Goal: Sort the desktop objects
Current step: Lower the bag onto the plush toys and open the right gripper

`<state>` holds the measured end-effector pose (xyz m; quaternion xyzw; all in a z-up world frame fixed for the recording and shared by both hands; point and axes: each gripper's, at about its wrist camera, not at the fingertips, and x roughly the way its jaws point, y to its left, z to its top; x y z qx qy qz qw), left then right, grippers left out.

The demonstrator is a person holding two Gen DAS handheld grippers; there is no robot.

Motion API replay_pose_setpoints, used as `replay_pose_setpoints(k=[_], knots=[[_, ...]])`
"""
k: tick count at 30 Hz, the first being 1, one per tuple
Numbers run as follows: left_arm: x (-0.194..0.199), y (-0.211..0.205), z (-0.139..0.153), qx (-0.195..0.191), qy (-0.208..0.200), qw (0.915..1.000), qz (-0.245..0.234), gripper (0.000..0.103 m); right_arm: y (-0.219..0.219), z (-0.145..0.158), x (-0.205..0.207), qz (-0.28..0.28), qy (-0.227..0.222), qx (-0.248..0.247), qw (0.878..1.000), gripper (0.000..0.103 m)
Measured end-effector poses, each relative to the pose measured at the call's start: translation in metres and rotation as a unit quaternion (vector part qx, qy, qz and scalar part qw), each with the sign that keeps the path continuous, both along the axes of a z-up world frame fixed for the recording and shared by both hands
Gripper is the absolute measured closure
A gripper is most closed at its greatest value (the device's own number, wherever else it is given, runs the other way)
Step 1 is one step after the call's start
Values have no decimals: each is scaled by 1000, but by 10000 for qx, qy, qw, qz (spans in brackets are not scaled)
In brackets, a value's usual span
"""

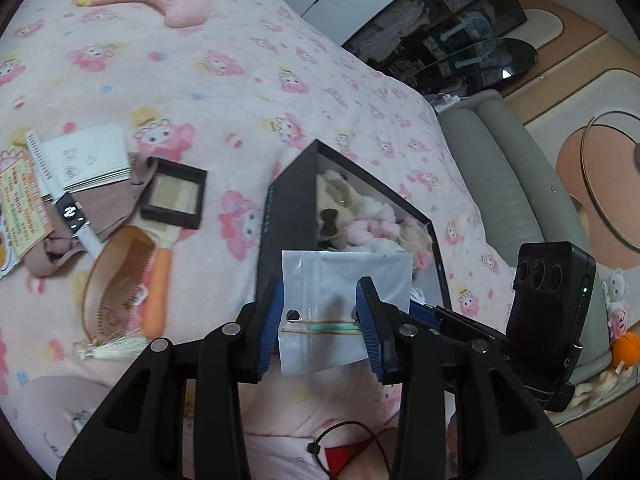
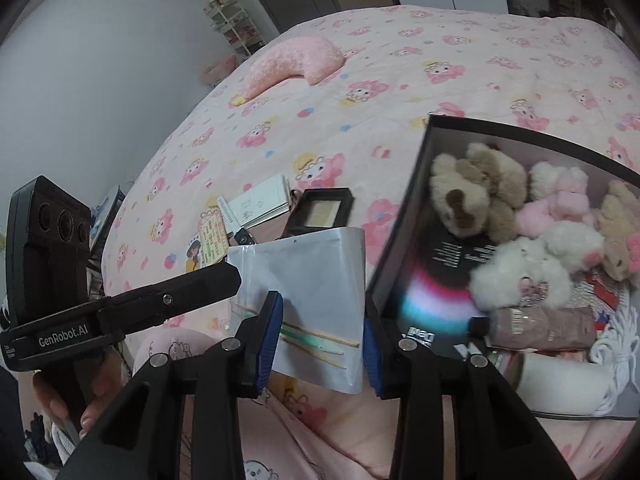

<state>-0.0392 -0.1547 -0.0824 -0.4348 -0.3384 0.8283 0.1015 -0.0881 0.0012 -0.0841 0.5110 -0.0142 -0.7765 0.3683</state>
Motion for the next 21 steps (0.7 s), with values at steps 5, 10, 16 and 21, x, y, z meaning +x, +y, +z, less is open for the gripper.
replay_pose_setpoints(k=[5, 10, 16, 21], knots=[[-47, 65, -7, 82, -14, 9986, -531, 66, 63, 11, -28, -294, 134, 61, 9995, 69], [-95, 120, -33, 101, -251, 9932, -1131, 66, 132, -4, -59, -924, -135, -144, 9955, 69], [-126, 158, -49, -369, -572, 9887, -1338, 66, 169, -31, -80, -1379, -416, -292, 9891, 69], [-130, 166, -62, -929, -782, 9838, -1318, 67, 178, -50, -88, -1737, -310, 595, 9825, 68]])
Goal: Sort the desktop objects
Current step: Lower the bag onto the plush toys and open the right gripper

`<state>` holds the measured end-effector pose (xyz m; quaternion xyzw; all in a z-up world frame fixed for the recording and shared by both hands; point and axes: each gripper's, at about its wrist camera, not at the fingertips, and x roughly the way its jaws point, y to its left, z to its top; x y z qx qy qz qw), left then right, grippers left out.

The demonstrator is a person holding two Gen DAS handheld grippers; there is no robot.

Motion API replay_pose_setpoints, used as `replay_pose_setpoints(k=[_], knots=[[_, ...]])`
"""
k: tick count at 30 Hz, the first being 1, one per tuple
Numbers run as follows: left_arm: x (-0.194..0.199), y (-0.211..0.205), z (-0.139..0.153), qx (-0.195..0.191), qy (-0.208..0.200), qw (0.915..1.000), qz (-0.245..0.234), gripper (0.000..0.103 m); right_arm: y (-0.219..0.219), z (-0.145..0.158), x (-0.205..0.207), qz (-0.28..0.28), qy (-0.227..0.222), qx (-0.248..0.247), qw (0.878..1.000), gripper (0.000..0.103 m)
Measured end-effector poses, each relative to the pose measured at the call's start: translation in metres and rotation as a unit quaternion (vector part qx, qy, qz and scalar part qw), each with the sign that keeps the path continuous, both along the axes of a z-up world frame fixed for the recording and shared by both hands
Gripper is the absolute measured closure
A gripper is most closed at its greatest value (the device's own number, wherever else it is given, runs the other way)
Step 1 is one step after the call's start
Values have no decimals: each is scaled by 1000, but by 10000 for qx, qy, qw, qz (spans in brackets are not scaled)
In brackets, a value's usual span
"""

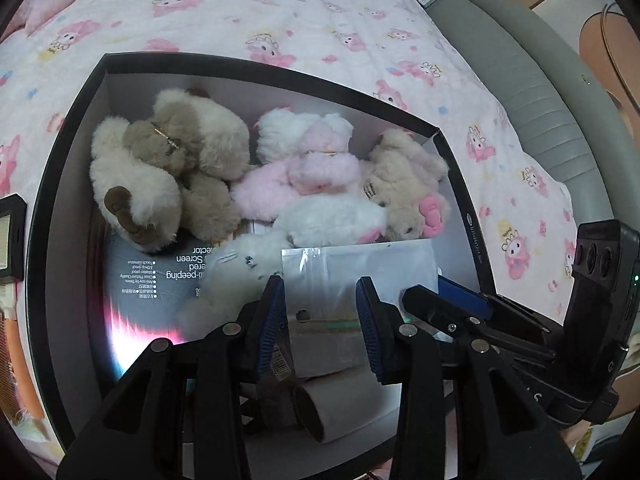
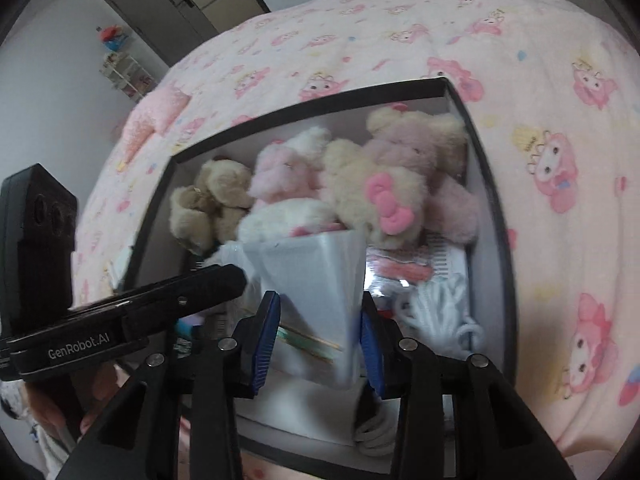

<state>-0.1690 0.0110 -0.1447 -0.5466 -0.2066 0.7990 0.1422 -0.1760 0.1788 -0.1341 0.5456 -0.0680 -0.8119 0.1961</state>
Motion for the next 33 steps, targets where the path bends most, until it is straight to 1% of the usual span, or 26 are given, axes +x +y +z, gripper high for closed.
replay_pose_setpoints(k=[1, 3, 4, 7, 8, 10, 11, 12, 14, 15, 17, 19, 20, 22, 23, 24, 25, 26, 27, 28, 30, 32, 33], knots=[[2, -2, 2, 40, 24, 10000, 30, 67, 2, -1, -1, -57, 30, 159, 9999, 70], [8, -9, 6, 33, 104, 9997, 234, 67, 7, 1, 0, -52, 36, -20, 10000, 70], [11, -12, 7, 15, 117, 9994, 323, 67, 10, 5, 2, -83, 132, -17, 9999, 69], [23, -18, 10, -125, 156, 9981, 576, 72, 13, 22, 10, -287, 772, 398, 9958, 68], [27, -20, 10, -126, 152, 9976, 664, 72, 16, 25, 11, -345, 861, 377, 9950, 68], [32, -25, 8, 83, 38, 9968, 795, 72, 20, 25, 10, -355, 763, 207, 9962, 68], [31, -24, 5, 190, -20, 9969, 765, 72, 21, 21, 8, -364, 628, 172, 9972, 68], [30, -22, 1, 182, -67, 9972, 729, 72, 21, 17, 7, -386, 501, 205, 9978, 68], [24, -13, -7, 39, -211, 9976, 664, 72, 21, 10, 5, -440, 333, 309, 9980, 68], [19, -5, -10, 114, -234, 9980, 580, 72, 19, 7, 4, -436, 280, 329, 9981, 68], [12, 5, -13, 207, -288, 9984, 435, 72, 17, 8, 5, -424, 322, 436, 9976, 68], [7, 18, -9, 175, -204, 9996, 104, 72, 17, 9, 6, -460, 407, 513, 9968, 68], [8, 19, -5, 191, -128, 9997, 42, 72, 18, 11, 7, -504, 485, 587, 9958, 68], [12, 12, 3, 301, 23, 9992, 244, 72, 17, 26, 14, -465, 988, 679, 9917, 68], [14, 8, 3, 327, -5, 9988, 362, 72, 14, 34, 19, -357, 1264, 695, 9889, 68], [14, 7, 1, 306, -51, 9987, 392, 72, 12, 39, 22, -257, 1382, 638, 9880, 68], [14, 8, -2, 237, -94, 9990, 366, 72, 9, 38, 21, -163, 1320, 546, 9896, 68], [13, 10, -4, 125, -131, 9993, 333, 72, 7, 32, 18, -92, 1132, 459, 9925, 68], [11, 13, -6, 40, -143, 9994, 313, 72, 4, 26, 14, -67, 930, 450, 9946, 68], [10, 16, -6, 42, -108, 9995, 305, 72, 3, 18, 10, -69, 745, 515, 9959, 68], [8, 21, -6, 126, -5, 9993, 343, 72, 3, 8, 8, -158, 510, 656, 9964, 69], [5, 24, -9, 196, -110, 9991, 373, 72, 7, 8, 7, -307, 518, 754, 9953, 69], [4, 24, -10, 340, -143, 9987, 361, 72, 10, 7, 7, -389, 487, 763, 9951, 69]])
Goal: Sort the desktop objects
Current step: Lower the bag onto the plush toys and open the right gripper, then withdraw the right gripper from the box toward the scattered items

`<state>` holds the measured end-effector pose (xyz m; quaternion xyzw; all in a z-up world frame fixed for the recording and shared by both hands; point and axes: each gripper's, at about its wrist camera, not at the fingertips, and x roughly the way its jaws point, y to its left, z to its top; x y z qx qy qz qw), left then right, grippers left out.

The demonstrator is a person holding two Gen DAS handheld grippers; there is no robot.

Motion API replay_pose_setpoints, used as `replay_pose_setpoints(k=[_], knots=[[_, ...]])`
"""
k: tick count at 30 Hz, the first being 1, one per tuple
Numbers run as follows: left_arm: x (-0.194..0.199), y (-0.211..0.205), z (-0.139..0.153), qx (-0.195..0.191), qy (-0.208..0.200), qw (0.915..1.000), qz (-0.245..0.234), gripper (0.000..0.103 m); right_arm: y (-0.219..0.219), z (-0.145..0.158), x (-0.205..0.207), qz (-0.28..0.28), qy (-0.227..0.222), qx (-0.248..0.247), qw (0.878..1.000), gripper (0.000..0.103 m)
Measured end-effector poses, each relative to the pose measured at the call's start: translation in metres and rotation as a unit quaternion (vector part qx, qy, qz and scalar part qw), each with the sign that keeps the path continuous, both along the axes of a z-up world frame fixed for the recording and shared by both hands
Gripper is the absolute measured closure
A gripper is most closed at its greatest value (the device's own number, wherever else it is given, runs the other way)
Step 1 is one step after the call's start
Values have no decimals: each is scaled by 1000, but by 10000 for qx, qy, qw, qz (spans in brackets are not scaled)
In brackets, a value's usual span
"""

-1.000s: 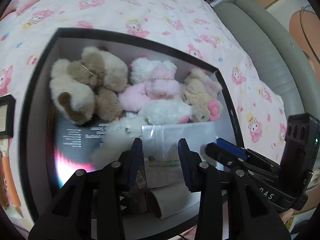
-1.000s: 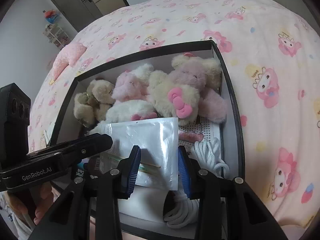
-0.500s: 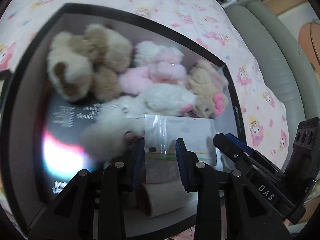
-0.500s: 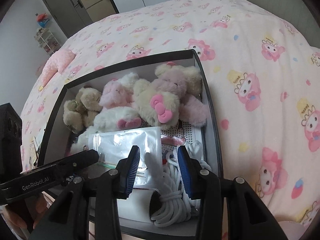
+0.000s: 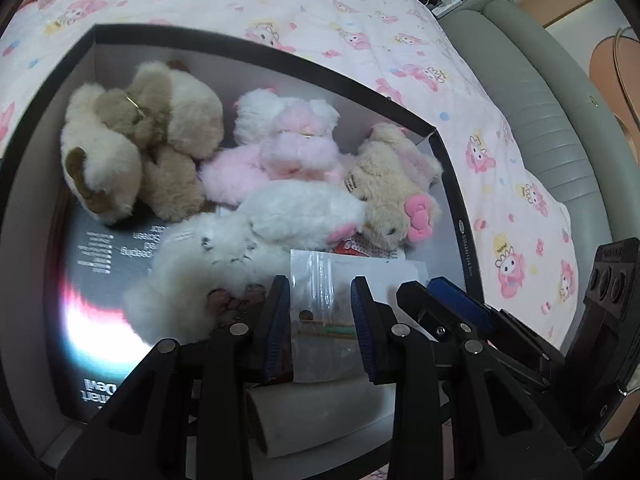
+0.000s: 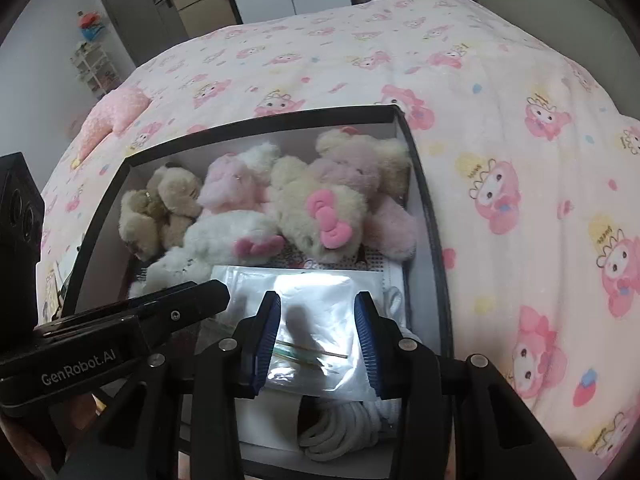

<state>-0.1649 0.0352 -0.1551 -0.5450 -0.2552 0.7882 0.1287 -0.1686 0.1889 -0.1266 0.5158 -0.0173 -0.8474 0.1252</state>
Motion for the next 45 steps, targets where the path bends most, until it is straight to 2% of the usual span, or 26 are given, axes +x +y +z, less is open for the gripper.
replay_pose_setpoints(k=[2, 3, 5, 7, 10, 17, 22, 30, 34, 38, 41, 45], knots=[[0, 2, -4, 436, -80, 9989, -119, 72, 6, 0, -2, -135, -4, -13, 9999, 69], [2, 3, -4, 503, -73, 9986, -165, 72, 9, 2, -2, -209, 52, 8, 9998, 69], [6, -3, -1, 400, -46, 9992, -16, 72, 13, 5, -2, -252, 127, -34, 9996, 69], [13, -14, 1, 544, -64, 9984, 168, 72, 13, 3, -3, -187, -1, -169, 9997, 69], [16, -8, 3, 585, -94, 9982, 18, 72, 8, 1, -2, 8, -151, -364, 9992, 68], [7, 5, -10, 677, -174, 9975, -47, 73, 4, -1, -3, -122, -56, 109, 9999, 68], [7, 1, -11, 852, -166, 9962, -38, 71, 9, -1, -3, -256, 0, 139, 9996, 68], [29, -4, 23, 328, 442, 9984, 103, 68, -2, 2, 1, -259, 85, 162, 9995, 66], [49, -7, 50, 21, 747, 9972, 16, 61, -2, 17, 13, -347, 266, 140, 9989, 64], [70, -12, 75, -221, 993, 9948, -101, 61, -5, 37, 35, -410, 467, 72, 9980, 60], [86, -17, 89, -412, 1167, 9923, 13, 61, -9, 51, 51, -390, 599, 70, 9974, 60], [103, -24, 103, -451, 1282, 9907, -8, 61, -15, 64, 67, -694, 640, 55, 9955, 60]])
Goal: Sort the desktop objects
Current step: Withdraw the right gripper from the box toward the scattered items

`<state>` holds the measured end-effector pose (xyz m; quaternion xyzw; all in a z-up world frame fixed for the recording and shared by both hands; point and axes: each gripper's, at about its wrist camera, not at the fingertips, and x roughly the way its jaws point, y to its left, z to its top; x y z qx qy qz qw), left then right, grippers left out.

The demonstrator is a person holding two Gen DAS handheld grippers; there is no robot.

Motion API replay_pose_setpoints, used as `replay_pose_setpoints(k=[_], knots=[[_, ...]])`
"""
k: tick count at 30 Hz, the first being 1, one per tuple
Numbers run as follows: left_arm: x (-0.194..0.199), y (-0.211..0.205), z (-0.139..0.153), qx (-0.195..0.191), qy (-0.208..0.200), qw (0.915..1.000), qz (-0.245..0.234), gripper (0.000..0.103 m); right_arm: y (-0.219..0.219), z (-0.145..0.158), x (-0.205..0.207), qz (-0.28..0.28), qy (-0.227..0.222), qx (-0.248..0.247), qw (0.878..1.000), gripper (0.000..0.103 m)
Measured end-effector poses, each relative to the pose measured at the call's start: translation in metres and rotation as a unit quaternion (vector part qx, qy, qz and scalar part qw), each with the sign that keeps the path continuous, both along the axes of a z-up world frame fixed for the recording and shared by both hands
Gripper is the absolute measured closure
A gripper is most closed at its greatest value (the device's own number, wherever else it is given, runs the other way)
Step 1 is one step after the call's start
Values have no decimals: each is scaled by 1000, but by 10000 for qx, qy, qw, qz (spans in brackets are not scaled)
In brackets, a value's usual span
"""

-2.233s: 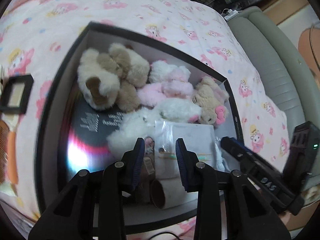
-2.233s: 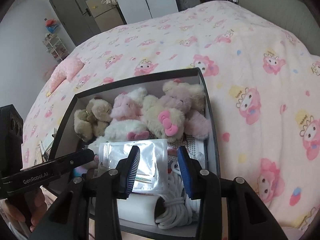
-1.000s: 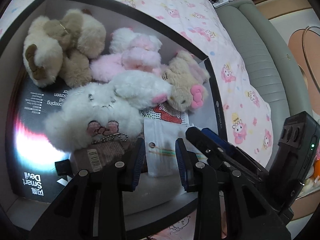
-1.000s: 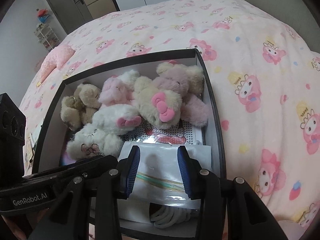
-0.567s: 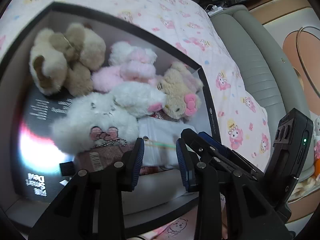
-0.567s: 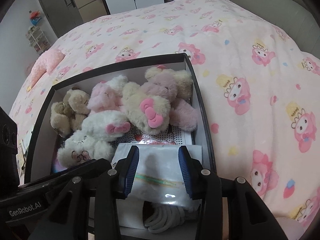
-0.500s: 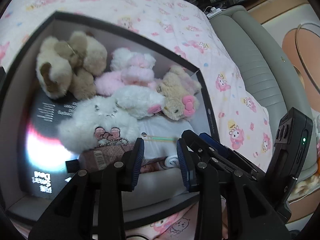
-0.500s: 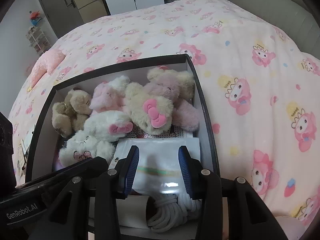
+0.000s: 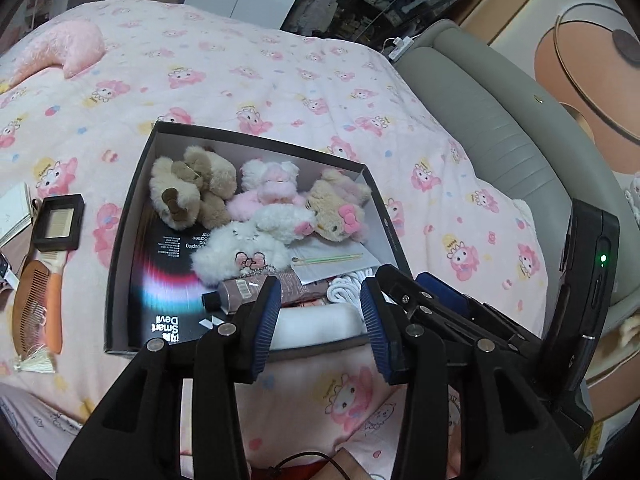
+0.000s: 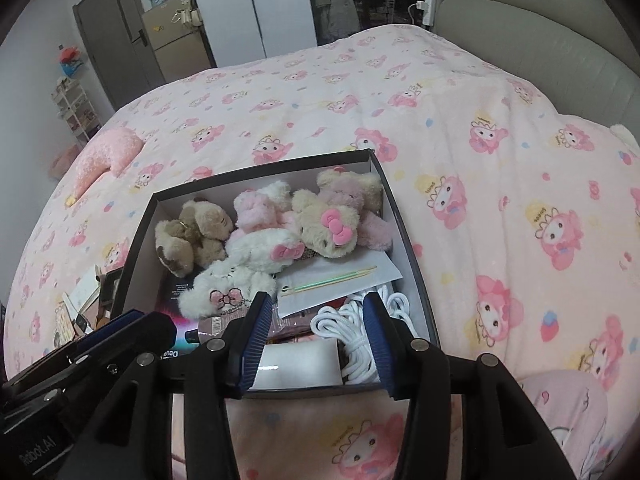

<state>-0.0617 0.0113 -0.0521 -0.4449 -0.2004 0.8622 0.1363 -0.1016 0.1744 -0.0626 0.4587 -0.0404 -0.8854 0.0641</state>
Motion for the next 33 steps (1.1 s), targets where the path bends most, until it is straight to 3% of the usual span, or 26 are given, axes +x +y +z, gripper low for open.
replay_pose_setpoints(k=[8, 14, 27, 33], knots=[[37, -8, 15, -289, 79, 9995, -135, 61, -9, 22, 40, 130, 255, 88, 9996, 60], [59, -39, 15, -366, 20, 9992, 161, 61, -37, 25, 56, 382, 298, 110, 9988, 60], [88, -112, 4, -713, -276, 9942, 761, 65, -123, 7, 73, 1257, -120, 229, 9917, 60], [100, -153, -11, -527, -509, 9920, 1023, 66, -164, -8, 70, 1848, -510, 70, 9814, 59]])
